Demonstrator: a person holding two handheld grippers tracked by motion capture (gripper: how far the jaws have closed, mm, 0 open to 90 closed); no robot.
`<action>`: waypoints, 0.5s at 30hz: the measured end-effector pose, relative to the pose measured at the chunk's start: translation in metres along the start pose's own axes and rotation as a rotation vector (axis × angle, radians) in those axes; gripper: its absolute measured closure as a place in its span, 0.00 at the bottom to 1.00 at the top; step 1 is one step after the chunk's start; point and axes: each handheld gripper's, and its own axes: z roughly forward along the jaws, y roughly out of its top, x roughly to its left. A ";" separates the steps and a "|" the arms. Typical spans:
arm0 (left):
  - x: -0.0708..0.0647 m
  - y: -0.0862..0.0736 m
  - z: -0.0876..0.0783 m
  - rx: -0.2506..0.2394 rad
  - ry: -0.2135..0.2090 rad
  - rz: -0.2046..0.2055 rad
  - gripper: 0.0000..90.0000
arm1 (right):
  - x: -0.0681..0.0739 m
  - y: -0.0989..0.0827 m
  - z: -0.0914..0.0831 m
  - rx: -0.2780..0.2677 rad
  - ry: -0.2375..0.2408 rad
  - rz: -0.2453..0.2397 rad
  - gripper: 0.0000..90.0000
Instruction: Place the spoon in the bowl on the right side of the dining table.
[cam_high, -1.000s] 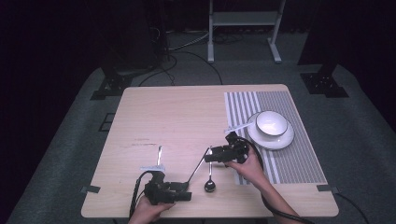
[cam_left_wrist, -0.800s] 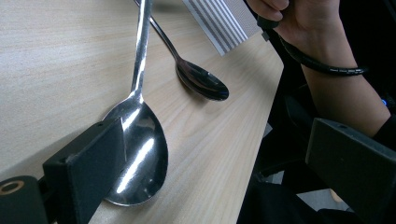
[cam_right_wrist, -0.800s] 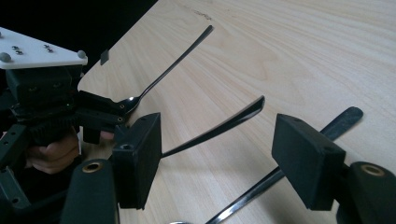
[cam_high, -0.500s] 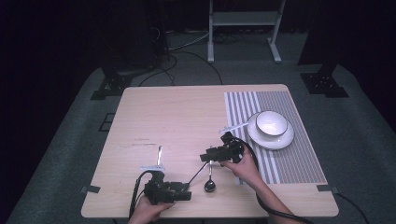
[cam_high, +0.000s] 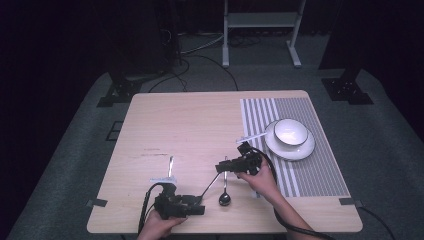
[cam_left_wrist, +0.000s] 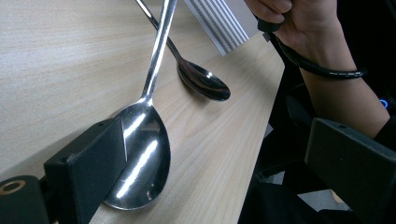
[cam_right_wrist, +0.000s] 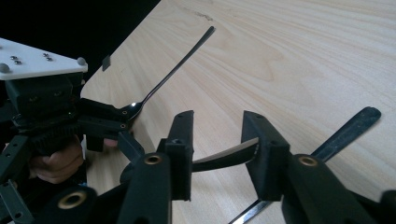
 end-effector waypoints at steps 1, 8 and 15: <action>0.000 0.000 0.000 0.000 0.000 0.000 0.04 | 0.000 0.000 0.000 -0.003 0.001 0.002 0.75; 0.000 0.000 0.000 0.001 -0.001 0.003 0.04 | -0.003 -0.002 -0.001 -0.009 0.014 0.036 0.87; -0.002 0.003 -0.007 -0.035 -0.007 0.006 0.04 | -0.007 0.002 -0.004 -0.029 0.100 0.118 0.95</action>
